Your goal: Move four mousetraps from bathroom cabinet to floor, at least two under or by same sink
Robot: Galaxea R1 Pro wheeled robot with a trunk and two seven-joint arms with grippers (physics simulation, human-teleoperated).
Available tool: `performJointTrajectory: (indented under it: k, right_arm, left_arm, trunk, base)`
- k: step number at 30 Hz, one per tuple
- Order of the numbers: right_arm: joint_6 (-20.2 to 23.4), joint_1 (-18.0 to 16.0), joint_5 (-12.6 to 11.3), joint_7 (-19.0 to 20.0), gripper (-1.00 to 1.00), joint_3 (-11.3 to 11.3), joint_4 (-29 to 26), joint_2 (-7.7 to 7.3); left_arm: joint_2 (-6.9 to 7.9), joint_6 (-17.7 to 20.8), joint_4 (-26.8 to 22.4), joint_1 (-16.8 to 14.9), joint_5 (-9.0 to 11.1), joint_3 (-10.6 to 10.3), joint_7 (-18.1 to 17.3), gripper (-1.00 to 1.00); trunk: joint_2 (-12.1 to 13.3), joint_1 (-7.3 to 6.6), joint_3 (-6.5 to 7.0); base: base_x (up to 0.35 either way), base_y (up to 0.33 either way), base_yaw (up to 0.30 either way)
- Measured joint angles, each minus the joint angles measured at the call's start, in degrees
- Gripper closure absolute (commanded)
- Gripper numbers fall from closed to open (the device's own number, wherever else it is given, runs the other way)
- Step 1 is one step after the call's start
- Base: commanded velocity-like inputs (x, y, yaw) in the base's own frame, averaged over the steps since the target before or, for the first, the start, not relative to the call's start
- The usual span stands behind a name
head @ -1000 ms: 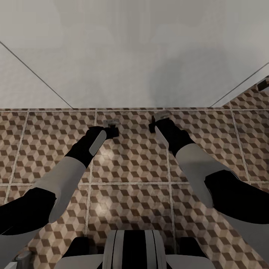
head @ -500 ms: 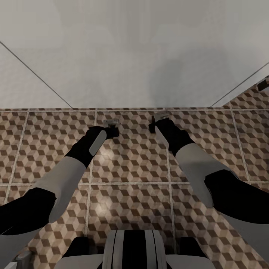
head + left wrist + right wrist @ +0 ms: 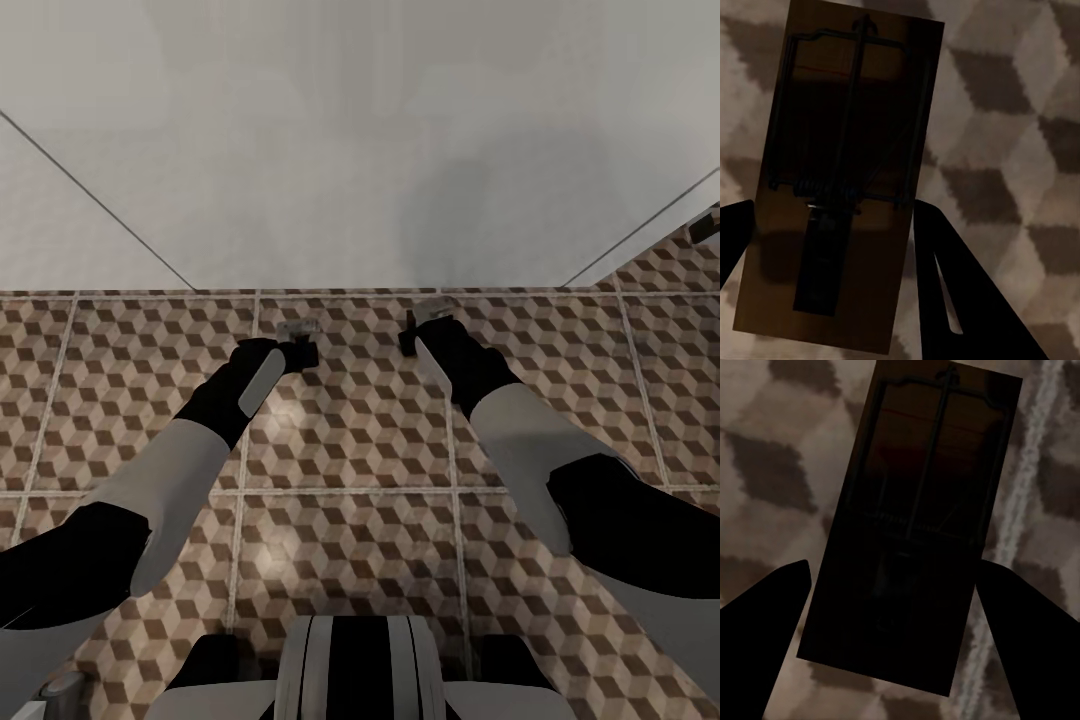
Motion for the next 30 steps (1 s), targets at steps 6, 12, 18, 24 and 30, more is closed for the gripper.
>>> performJointTrajectory:
  k: [6, 12, 18, 24, 30]
  right_arm:
    - [0.0, 0.0, -0.04, 0.0, 1.0, -0.06, -0.01, 0.12]
    - [0.0, 0.0, -0.1, 0.0, 1.0, 0.0, 0.0, 0.24]
    - [0.02, 0.0, -0.1, 0.02, 1.0, 0.07, 0.0, 0.73]
    - [0.04, 0.0, -0.08, 0.03, 1.0, 0.16, -0.07, 0.73]
    - [0.05, 0.0, -0.09, 0.1, 1.0, 0.16, -0.02, 0.73]
  left_arm:
    - [0.03, 0.01, -0.2, 0.0, -0.02, 0.04, 0.11, 1.0]
    - [0.08, 0.06, -0.32, 0.0, -0.08, 0.08, 0.26, 1.0]
    - [0.11, 0.09, -0.31, 0.0, -0.09, 0.08, 0.28, 1.0]
    - [0.2, 0.1, -0.32, 0.0, -0.09, 0.09, 0.28, 1.0]
    - [0.19, 0.1, -0.31, 0.0, -0.08, 0.09, 0.28, 1.0]
  trunk:
    - [0.0, 0.0, 0.0]
    - [0.0, 0.0, 0.0]
    - [0.0, 0.0, 0.0]
    - [0.0, 0.0, 0.0]
    - [0.0, 0.0, 0.0]
  base:
    - [0.0, 0.0, 0.0]
    - [0.0, 0.0, 0.0]
    - [0.0, 0.0, 0.0]
    - [0.0, 0.0, 0.0]
    - [0.0, 0.0, 0.0]
